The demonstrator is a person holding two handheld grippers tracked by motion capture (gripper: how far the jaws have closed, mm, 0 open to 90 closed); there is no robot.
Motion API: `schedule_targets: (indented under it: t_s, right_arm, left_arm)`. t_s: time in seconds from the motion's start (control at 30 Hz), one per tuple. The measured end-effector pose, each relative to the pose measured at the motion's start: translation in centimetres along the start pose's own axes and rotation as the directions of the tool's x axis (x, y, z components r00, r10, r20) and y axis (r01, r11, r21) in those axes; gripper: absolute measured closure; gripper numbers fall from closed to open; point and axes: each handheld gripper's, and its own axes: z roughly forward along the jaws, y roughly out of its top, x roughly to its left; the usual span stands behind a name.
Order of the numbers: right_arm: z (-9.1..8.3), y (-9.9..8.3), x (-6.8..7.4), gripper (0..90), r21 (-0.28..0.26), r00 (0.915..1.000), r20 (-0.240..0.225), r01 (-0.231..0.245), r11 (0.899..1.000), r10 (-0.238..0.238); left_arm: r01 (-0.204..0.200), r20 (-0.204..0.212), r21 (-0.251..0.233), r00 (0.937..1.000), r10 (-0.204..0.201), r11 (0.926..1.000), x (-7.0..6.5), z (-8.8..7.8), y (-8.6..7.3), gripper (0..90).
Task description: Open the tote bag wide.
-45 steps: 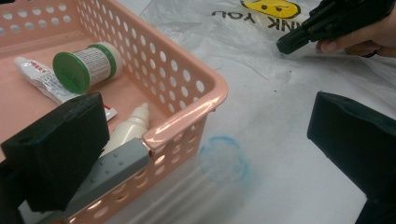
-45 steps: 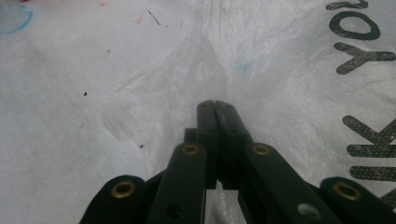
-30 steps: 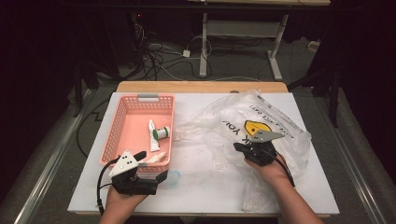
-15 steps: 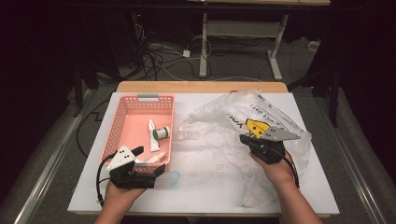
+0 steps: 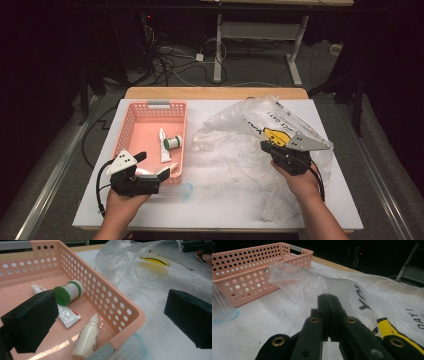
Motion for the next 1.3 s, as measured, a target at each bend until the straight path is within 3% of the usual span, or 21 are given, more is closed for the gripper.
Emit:
schedule_targets:
  t_s: [0.27,0.57,0.7,1.03,1.3]
  right_arm:
    - [-0.1,-0.2,0.3,90.0,0.006,0.9999,-0.011,0.002,1.0,-0.002]
    - [0.2,-0.4,0.3,90.0,0.01,0.9999,-0.015,0.007,1.0,-0.006]
    - [0.2,-0.5,0.0,90.0,-0.001,0.9997,-0.015,-0.021,1.0,0.021]
    - [0.2,-0.6,0.1,90.0,0.011,0.9998,-0.012,-0.016,1.0,0.016]
    - [0.2,-0.6,0.1,90.0,0.005,0.9998,-0.017,-0.011,1.0,0.011]
  left_arm:
    - [0.006,-0.016,0.027,0.9999,-0.006,0.9996,0.1,0.6,1.1,0.0]
    - [0.015,-0.017,-0.008,0.9997,-0.015,0.9998,1.2,1.3,2.8,0.0]
    - [0.016,-0.026,-0.022,0.9995,-0.017,0.9996,1.4,1.7,3.5,0.0]
    - [0.004,-0.066,0.034,0.9978,-0.002,0.9994,3.1,3.9,5.4,0.0]
    - [0.04,-0.086,0.075,0.9957,-0.033,0.9964,4.6,5.8,5.8,0.0]
